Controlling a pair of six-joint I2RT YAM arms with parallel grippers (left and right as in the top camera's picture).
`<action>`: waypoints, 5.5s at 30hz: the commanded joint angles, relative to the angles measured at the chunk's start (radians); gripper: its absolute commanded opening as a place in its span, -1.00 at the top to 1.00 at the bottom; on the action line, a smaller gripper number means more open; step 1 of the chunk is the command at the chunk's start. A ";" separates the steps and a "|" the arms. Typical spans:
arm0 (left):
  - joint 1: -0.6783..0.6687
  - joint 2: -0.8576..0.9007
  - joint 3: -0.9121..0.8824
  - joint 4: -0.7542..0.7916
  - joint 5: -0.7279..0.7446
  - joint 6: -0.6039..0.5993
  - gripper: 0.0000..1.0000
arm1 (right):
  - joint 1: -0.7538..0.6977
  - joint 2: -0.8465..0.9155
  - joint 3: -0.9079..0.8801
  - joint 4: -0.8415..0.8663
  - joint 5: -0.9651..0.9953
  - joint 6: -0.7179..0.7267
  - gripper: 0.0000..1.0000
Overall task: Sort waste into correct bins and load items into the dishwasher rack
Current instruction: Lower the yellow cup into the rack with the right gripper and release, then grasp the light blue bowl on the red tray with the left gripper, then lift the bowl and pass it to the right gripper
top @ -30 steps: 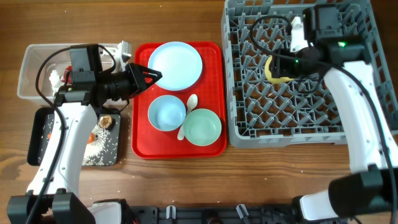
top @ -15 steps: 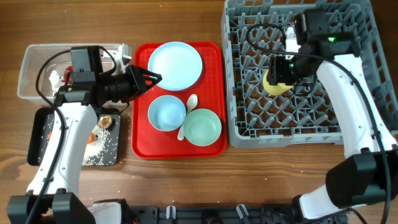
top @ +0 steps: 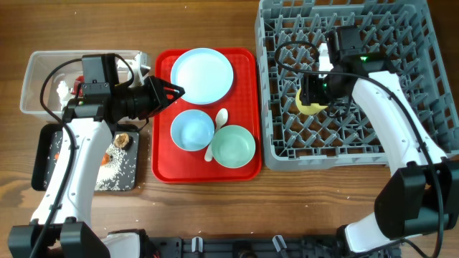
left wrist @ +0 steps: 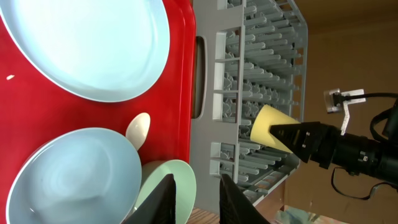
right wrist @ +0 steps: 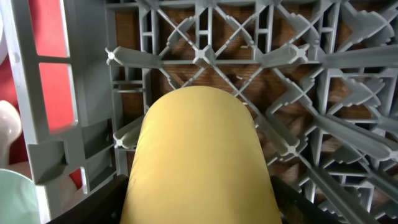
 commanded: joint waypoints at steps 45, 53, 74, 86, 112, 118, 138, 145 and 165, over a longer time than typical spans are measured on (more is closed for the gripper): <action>0.005 0.000 0.003 0.000 -0.024 0.016 0.35 | 0.003 0.098 0.040 0.007 0.018 -0.034 -0.72; 0.005 -0.003 0.004 0.006 -0.024 0.016 0.57 | 0.003 0.085 0.361 -0.262 -0.012 -0.034 -0.89; -0.003 -0.003 0.003 -0.283 -0.377 0.009 0.59 | 0.135 0.083 0.370 -0.296 -0.241 -0.085 -0.88; -0.206 0.030 -0.115 -0.220 -0.704 -0.184 0.32 | 0.250 0.084 0.370 -0.266 -0.227 -0.083 -0.89; -0.230 0.034 -0.119 -0.189 -0.704 -0.172 0.92 | 0.250 0.084 0.368 -0.260 -0.224 -0.083 -0.73; -0.231 -0.119 -0.054 -0.282 -0.644 -0.172 0.92 | 0.277 0.084 0.368 -0.249 -0.235 -0.055 -0.67; -0.342 -0.133 -0.054 -0.231 -0.607 -0.172 0.92 | 0.500 0.125 0.366 -0.164 -0.125 0.002 -0.46; -0.342 -0.133 -0.054 -0.231 -0.606 -0.172 0.92 | 0.505 0.158 0.288 -0.061 -0.117 0.003 -0.36; -0.342 -0.133 -0.054 -0.230 -0.580 -0.172 0.92 | 0.506 0.159 0.193 0.058 -0.091 0.003 0.60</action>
